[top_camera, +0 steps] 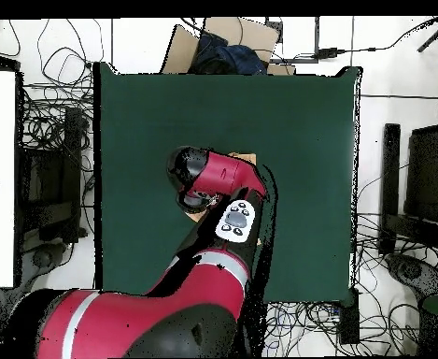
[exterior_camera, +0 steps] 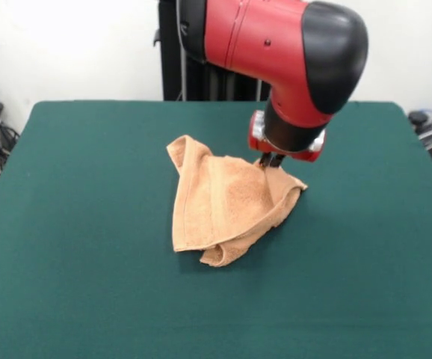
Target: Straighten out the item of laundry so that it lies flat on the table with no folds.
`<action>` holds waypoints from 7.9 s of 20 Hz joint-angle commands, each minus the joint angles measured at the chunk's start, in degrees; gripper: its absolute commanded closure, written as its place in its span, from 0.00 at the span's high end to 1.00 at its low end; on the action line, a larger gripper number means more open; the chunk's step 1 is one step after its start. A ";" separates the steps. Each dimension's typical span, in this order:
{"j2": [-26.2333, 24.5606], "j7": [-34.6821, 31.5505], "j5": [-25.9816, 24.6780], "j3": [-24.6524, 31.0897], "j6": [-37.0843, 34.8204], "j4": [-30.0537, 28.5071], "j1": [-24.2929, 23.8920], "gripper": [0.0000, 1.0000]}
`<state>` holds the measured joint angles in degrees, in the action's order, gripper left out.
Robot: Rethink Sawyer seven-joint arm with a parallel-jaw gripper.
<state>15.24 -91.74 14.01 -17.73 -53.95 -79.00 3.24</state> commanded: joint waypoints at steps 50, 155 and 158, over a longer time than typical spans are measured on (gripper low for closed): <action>-2.38 -17.65 2.84 -0.11 -1.92 0.36 3.27 1.00; -5.04 -20.35 4.83 -2.71 2.52 -0.53 6.57 1.00; -5.08 -20.38 4.31 -3.45 2.05 -0.32 7.12 1.00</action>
<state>12.54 -94.26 18.18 -23.14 -52.18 -77.25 8.67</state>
